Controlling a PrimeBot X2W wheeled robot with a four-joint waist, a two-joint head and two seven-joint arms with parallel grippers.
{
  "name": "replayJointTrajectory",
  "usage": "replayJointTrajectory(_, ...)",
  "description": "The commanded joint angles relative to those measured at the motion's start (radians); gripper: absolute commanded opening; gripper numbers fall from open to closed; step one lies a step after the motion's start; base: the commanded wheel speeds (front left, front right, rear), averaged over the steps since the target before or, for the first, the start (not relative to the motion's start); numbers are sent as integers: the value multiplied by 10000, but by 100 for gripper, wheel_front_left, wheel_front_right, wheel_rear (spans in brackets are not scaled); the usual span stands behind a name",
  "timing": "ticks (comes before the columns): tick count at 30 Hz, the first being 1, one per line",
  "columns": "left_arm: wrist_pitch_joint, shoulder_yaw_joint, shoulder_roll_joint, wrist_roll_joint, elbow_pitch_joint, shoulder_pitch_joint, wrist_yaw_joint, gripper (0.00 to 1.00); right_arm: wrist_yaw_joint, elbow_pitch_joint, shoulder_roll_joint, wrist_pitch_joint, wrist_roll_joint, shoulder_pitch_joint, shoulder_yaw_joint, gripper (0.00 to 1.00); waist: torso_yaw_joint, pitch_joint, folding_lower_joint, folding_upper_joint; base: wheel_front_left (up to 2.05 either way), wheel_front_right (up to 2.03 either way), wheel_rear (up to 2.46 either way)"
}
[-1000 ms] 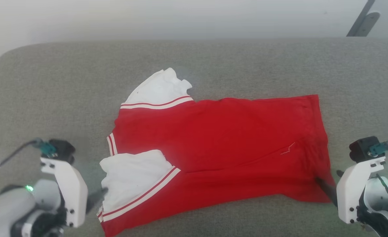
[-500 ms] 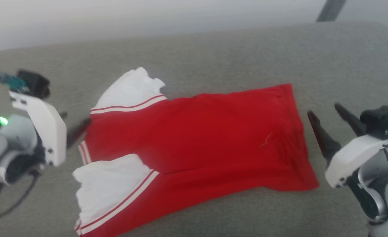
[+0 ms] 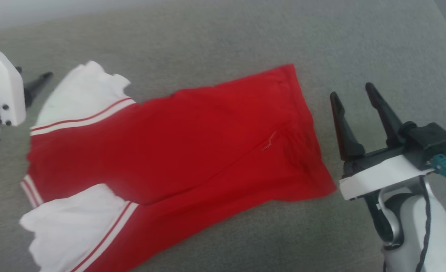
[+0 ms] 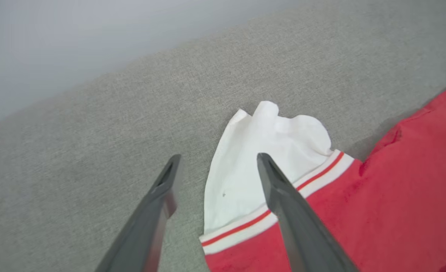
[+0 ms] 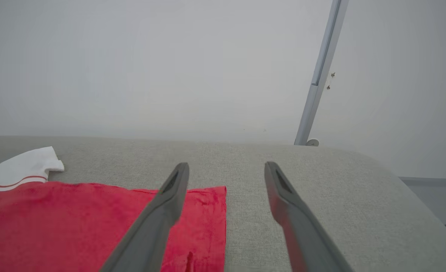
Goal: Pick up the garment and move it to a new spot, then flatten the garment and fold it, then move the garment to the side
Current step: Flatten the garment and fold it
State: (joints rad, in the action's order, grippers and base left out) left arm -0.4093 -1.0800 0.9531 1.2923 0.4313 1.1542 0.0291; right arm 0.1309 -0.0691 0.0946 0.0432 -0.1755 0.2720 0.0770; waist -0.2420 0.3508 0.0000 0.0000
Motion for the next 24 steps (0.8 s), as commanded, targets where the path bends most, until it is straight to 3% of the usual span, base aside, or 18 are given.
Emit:
replayJointTrajectory(1, -163, -1, -57, -95, 231, 245, -100, 100, -5, 53, -95, 156, 54, 78, 28, 100, -439, 490, 0, 0, 0, 0, 0)
replayJointTrajectory(11, -1574, -167, -748, 55, 1911, 1191, -493, 100, -5, 478, -356, 536, -9, 271, 165, 100, -772, 1277, 0, 0, 0, 0, 0)
replayJointTrajectory(17, -2202, -385, -1261, 194, 2716, 1157, -470, 100, -5, 719, -401, 403, -4, 429, 251, 100, -746, 1422, 0, 0, 0, 0, 0)
replayJointTrajectory(18, -2329, -439, -1353, 228, 2825, 1101, -512, 71, -5, 752, -399, 379, -5, 442, 254, 100, -737, 1437, 0, 0, 0, 0, 0)
replayJointTrajectory(19, -2425, -486, -1428, 268, 2914, 1037, -568, 26, -5, 794, -400, 321, -28, 449, 293, 100, -731, 1450, 0, 0, 0, 0, 0)
replayJointTrajectory(20, -2479, -524, -1480, 267, 2985, 1026, -629, 0, -5, 811, -403, 304, -23, 473, 303, 100, -721, 1458, 0, 0, 0, 0, 0)
replayJointTrajectory(24, -2413, -561, -1670, 179, 3211, 1110, -771, 0, -5, 863, -375, 187, -18, 660, 298, 100, -648, 1476, 0, 0, 0, 0, 0)
